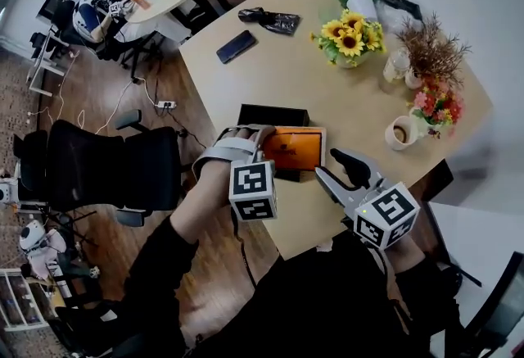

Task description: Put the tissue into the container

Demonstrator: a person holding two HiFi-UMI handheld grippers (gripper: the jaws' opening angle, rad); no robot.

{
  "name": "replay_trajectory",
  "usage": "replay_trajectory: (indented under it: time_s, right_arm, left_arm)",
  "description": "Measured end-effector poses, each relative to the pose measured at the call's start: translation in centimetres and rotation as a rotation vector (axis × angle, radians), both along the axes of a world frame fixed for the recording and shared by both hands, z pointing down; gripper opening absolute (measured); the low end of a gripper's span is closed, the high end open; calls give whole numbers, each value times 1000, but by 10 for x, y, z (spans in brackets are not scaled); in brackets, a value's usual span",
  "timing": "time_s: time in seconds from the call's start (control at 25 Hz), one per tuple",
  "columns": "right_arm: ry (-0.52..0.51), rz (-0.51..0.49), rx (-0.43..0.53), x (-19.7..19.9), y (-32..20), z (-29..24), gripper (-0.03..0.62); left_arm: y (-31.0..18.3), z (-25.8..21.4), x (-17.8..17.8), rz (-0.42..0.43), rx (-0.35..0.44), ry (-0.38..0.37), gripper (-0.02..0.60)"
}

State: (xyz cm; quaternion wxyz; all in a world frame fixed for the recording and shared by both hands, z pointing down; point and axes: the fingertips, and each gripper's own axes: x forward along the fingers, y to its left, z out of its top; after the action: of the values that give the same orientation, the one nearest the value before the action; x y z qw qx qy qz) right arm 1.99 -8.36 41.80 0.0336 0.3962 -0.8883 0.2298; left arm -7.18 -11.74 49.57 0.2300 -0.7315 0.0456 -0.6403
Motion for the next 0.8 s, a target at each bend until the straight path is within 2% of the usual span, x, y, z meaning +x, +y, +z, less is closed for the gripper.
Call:
replay_trajectory:
  time_s: [0.12, 0.2, 0.24, 0.4, 0.6, 0.8]
  right_arm:
    - [60, -3, -85, -23, -23, 17, 259]
    - [102, -13, -130, -33, -34, 29, 256]
    - [114, -20, -140, -37, -38, 33, 233]
    - [111, -83, -177, -47, -50, 38, 213]
    - [126, -221, -341, -65, -69, 59, 195]
    - [123, -227, -497, -81, -90, 95, 179]
  left_arm:
    - [-14, -6, -8, -20, 9, 10, 364]
    - [-19, -7, -12, -31, -6, 19, 364]
    - [-22, -5, -15, -35, -13, 17, 364]
    - [-34, 2, -26, -35, -60, 5, 364]
    - [-57, 13, -47, 26, -87, -83, 364]
    - [-78, 45, -60, 47, -150, -151, 365]
